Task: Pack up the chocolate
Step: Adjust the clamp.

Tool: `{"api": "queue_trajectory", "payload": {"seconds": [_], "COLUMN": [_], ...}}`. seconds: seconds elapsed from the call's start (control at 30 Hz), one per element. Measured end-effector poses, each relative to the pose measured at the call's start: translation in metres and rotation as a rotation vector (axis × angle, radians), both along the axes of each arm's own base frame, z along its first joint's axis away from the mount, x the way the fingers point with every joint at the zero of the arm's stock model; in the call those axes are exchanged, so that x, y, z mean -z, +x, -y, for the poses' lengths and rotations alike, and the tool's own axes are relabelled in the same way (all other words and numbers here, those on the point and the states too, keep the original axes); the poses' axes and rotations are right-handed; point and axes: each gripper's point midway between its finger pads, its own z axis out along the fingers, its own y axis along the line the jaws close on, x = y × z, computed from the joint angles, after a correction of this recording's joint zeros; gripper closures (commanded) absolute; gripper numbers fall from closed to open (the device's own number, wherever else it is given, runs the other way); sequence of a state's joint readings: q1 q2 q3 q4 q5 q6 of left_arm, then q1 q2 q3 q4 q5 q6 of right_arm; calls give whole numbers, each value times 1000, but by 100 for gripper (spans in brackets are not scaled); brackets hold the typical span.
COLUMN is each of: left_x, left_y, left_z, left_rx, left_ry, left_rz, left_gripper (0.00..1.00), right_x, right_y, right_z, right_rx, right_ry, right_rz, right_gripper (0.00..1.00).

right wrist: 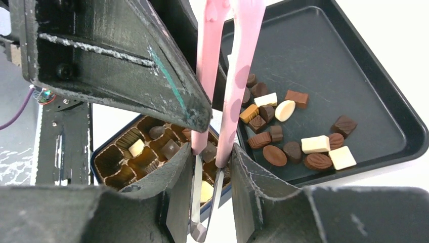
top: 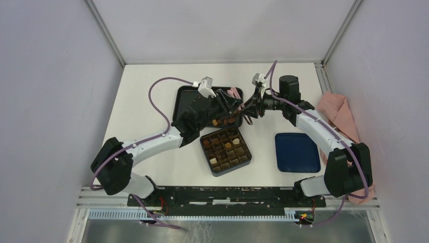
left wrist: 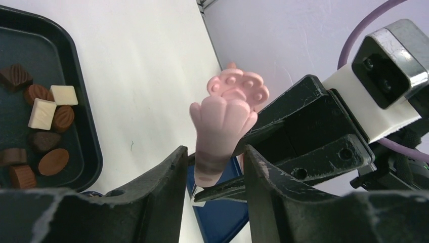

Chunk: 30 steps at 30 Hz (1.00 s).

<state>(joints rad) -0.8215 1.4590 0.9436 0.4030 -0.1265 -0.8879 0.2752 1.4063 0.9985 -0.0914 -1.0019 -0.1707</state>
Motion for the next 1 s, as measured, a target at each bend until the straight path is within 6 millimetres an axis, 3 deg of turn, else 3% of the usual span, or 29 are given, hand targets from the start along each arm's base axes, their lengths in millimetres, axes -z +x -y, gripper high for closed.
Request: {"api": "queue_trajectory", "payload": {"seconds": [0.27, 0.4, 0.53, 0.73, 0.8, 0.87, 1.0], "left_x": [-9, -17, -18, -13, -13, -15, -14], "left_y": [-4, -5, -7, -6, -6, -6, -5], "left_z": [-17, -16, -15, -13, -13, -13, -13], "left_rx": [12, 31, 49, 58, 59, 62, 68], "left_ry": [-39, -61, -65, -37, -29, -20, 3], "left_rz": [32, 52, 55, 56, 58, 70, 92], "left_gripper": [53, 50, 56, 92, 98, 98, 98], "right_x": [-7, -11, -13, -11, -10, -10, -10], "right_y": [-6, -7, -8, -9, -9, -9, -8], "right_z": [-5, -7, -7, -7, -7, -7, -6], "right_rx": [-32, -44, -48, -48, -46, -46, -43], "right_ry": [50, 67, 75, 77, 77, 77, 76], "right_rz": [-19, -19, -22, -33, -37, -37, -37], "right_gripper": [64, 64, 64, 63, 62, 60, 33]}}
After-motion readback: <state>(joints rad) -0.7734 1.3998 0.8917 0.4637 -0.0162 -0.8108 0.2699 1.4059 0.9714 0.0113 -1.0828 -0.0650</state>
